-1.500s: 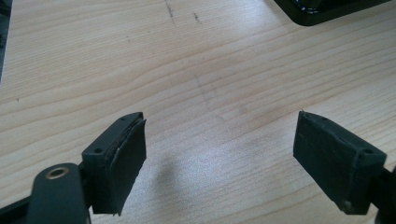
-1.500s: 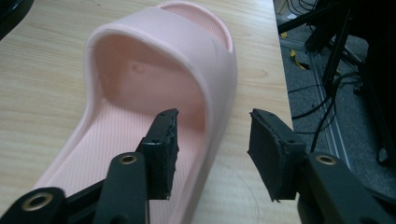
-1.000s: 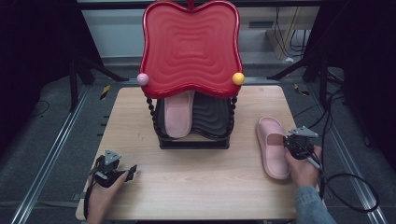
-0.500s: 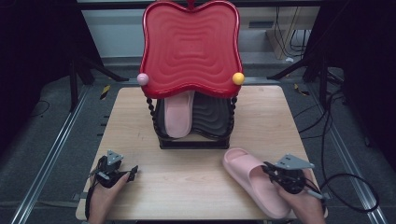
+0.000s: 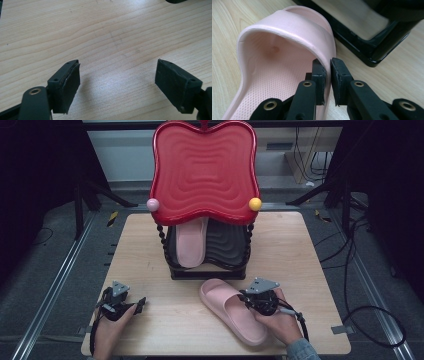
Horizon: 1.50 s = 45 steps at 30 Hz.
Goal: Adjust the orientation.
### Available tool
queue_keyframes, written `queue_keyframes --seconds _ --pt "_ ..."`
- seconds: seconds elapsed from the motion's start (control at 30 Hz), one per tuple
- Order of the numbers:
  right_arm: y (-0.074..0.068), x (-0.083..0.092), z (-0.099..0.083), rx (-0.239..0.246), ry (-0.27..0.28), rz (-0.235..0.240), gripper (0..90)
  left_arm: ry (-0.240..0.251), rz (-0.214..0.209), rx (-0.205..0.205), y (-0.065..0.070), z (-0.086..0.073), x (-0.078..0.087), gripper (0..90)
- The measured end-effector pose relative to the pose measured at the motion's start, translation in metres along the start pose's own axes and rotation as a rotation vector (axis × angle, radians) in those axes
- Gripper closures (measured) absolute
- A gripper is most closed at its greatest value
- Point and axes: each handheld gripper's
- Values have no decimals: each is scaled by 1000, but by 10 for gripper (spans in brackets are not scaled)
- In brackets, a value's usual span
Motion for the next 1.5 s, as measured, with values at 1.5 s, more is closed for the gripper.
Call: queue_keyframes --seconds 1.5 --pt "-51 14 43 -158 -201 182 849 -1 -1 3 0 -1 0 202"
Point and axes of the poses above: each handheld gripper's, and its own axes: x roughly backward along the jaws, z roughly out of its top, y roughly to its right, and after that the axes turned 7 degrees about -z, right-handed
